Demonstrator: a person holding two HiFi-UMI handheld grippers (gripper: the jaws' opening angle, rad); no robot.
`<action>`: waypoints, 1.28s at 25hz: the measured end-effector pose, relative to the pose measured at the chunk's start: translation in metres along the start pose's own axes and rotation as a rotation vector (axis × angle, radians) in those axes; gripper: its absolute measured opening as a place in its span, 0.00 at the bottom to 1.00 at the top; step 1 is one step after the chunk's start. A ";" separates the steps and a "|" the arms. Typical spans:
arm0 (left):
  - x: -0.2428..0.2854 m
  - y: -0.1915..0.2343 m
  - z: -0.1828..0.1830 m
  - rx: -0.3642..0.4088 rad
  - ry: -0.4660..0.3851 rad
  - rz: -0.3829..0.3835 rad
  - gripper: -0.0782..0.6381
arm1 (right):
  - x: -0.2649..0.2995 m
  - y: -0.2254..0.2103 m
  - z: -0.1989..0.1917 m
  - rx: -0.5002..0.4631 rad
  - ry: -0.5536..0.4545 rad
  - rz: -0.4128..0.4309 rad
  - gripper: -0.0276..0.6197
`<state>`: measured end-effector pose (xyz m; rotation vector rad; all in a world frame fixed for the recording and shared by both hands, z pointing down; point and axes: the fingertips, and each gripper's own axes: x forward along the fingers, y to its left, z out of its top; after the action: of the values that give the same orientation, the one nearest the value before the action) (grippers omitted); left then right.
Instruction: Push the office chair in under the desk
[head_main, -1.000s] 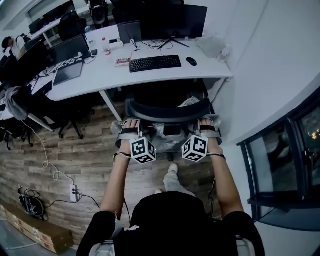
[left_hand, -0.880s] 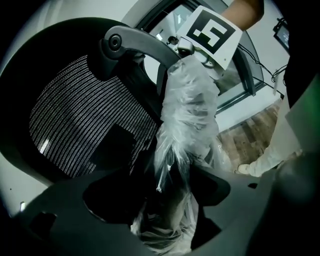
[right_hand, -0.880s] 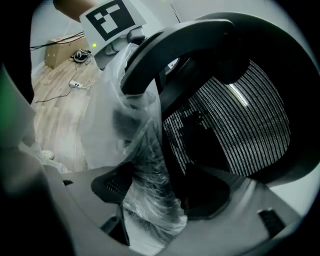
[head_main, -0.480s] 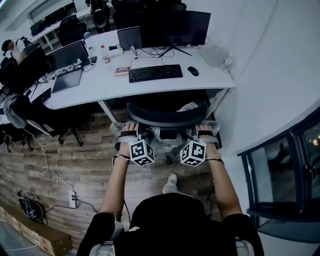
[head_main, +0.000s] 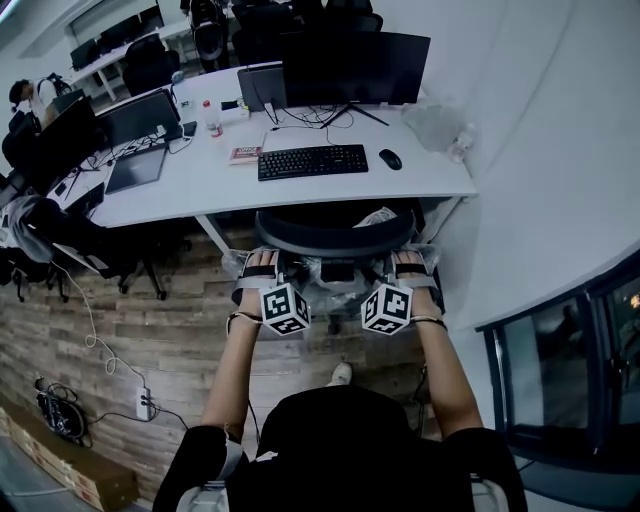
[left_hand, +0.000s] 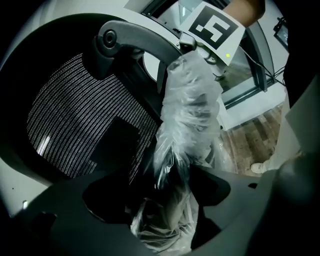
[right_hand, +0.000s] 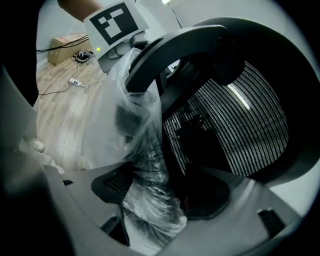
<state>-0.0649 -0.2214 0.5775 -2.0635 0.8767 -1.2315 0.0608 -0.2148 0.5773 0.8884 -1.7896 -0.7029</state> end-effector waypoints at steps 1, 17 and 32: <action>0.005 0.002 0.001 -0.003 0.002 0.002 0.62 | 0.005 -0.004 -0.002 -0.004 0.002 0.002 0.55; 0.077 0.051 -0.005 -0.033 0.052 0.049 0.62 | 0.077 -0.053 -0.016 -0.013 -0.047 -0.019 0.55; 0.120 0.086 -0.012 -0.049 0.023 0.070 0.63 | 0.126 -0.084 -0.018 0.012 -0.041 -0.025 0.55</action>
<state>-0.0538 -0.3692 0.5808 -2.0425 0.9905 -1.2099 0.0673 -0.3667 0.5820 0.9118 -1.8232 -0.7325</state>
